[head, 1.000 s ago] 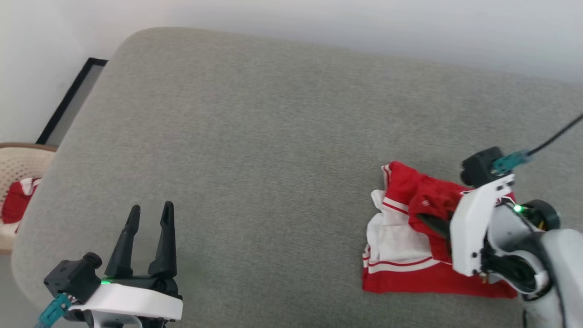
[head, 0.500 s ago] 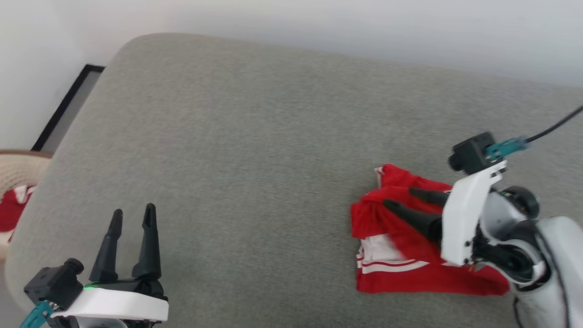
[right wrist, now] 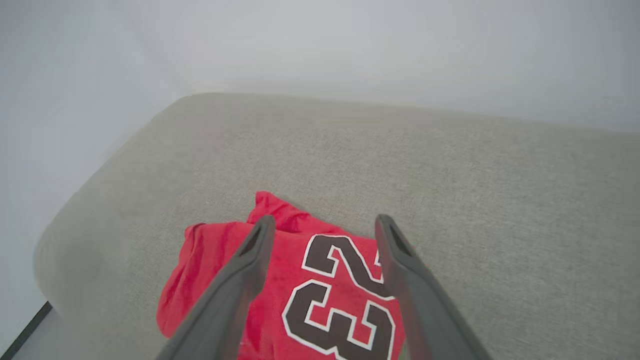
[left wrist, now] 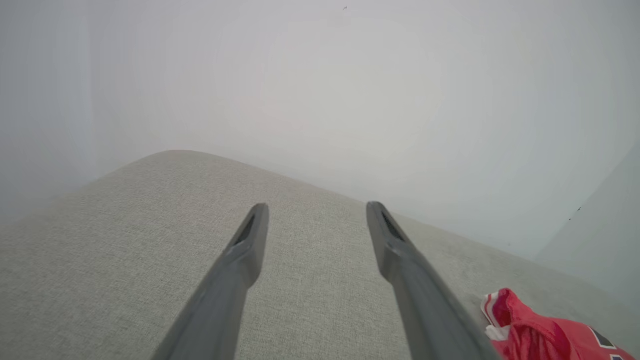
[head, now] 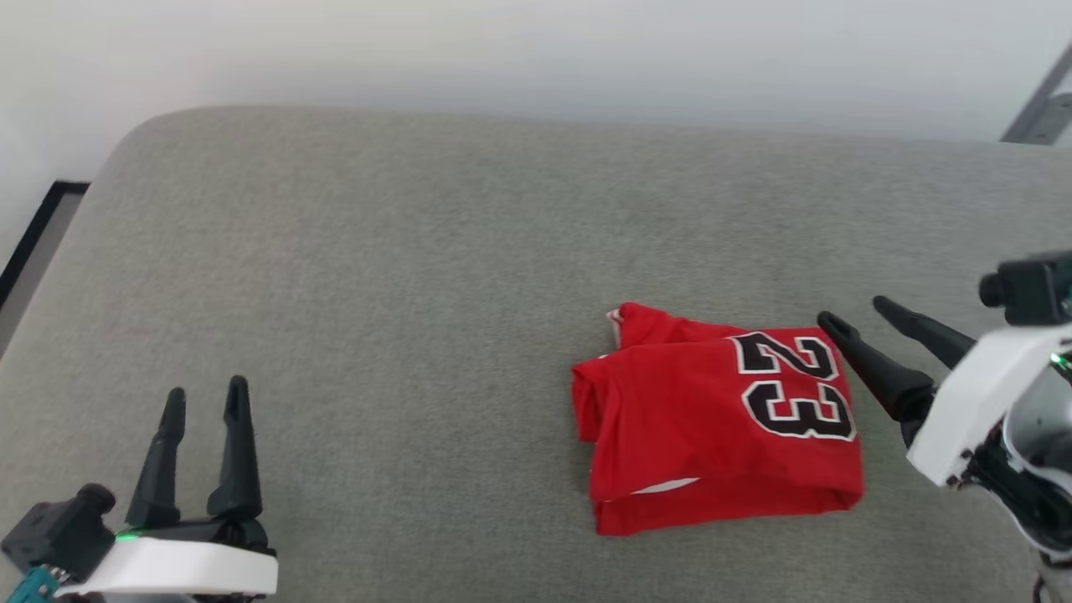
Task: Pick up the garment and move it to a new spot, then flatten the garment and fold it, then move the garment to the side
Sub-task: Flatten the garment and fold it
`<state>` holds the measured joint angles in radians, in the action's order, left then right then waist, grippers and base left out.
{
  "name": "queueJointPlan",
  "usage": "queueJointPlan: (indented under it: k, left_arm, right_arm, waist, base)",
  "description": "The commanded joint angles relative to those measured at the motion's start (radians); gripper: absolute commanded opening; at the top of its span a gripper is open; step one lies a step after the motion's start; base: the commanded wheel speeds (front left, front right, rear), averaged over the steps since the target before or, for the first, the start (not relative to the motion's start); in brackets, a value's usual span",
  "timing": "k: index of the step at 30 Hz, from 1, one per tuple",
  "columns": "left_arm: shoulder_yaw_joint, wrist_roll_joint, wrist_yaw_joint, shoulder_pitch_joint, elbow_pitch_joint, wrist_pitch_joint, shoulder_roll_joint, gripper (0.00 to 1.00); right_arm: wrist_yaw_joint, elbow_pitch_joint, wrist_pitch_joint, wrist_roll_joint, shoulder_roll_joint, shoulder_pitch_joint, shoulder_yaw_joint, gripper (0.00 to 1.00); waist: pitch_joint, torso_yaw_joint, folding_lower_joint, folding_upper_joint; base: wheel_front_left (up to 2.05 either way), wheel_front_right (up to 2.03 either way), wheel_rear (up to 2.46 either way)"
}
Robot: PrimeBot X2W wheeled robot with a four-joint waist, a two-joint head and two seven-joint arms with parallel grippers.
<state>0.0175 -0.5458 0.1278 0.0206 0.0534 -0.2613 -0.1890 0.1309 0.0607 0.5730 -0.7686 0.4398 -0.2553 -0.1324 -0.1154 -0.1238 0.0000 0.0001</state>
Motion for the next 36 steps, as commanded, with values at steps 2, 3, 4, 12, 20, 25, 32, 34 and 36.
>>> queueJointPlan:
  k: [2,3,4,12,20,25,32,34,36]
  left_arm:
    - [0.011,0.008,0.004,0.023,-0.010,-0.005,-0.002,1.00]
    - [0.010,0.010,0.004,0.032,-0.013,-0.005,-0.003,1.00]
    - [0.014,0.008,0.004,0.039,-0.016,-0.005,-0.004,1.00]
    - [0.026,0.038,0.004,0.107,-0.024,-0.005,-0.022,1.00]
    - [0.026,0.066,0.004,0.142,-0.018,-0.005,-0.031,1.00]
    - [0.024,0.097,0.004,0.154,-0.009,-0.005,-0.036,1.00]
    - [0.030,0.116,0.004,0.171,0.014,-0.005,-0.038,1.00]
    - [0.035,0.126,0.004,0.171,0.018,-0.005,-0.039,1.00]
    - [0.039,0.143,0.004,0.168,0.018,-0.005,-0.039,1.00]
  right_arm:
    - [0.000,0.012,-0.078,0.020,0.013,0.031,-0.007,1.00]
    - [0.000,0.006,-0.109,0.028,0.016,0.051,-0.006,1.00]
    - [0.000,0.006,-0.141,0.037,0.022,0.066,-0.010,1.00]
    - [0.000,-0.051,-0.476,0.147,0.031,0.179,-0.005,1.00]
    - [0.000,-0.131,-0.722,0.232,-0.003,0.250,0.003,1.00]
    - [0.000,-0.185,-0.807,0.254,-0.026,0.278,0.005,1.00]
    - [0.000,-0.214,-0.837,0.286,-0.048,0.309,0.010,1.00]
    - [0.000,-0.207,-0.839,0.292,-0.060,0.317,0.021,1.00]
    - [0.000,-0.194,-0.839,0.304,-0.073,0.330,0.035,1.00]
  waist:
    - [0.023,0.031,0.0000,-0.0001]
    - [0.031,0.039,0.0000,-0.0001]
    - [0.037,0.046,0.0000,-0.0001]
    - [0.108,0.095,0.0000,-0.0001]
    - [0.139,0.117,0.0000,-0.0001]
    - [0.148,0.126,0.0000,-0.0001]
    - [0.157,0.134,0.0000,-0.0001]
    - [0.160,0.136,0.0000,-0.0001]
    - [0.162,0.137,0.0000,-0.0001]
  base:
    - [0.00,0.00,0.00]
    - [0.00,0.00,0.00]
    - [0.00,0.00,0.00]
    - [0.00,0.00,0.00]
    - [0.00,0.00,0.00]
    - [0.00,0.00,0.00]
    - [0.00,0.00,0.00]
    - [0.00,0.00,0.00]
    - [0.00,0.00,0.00]
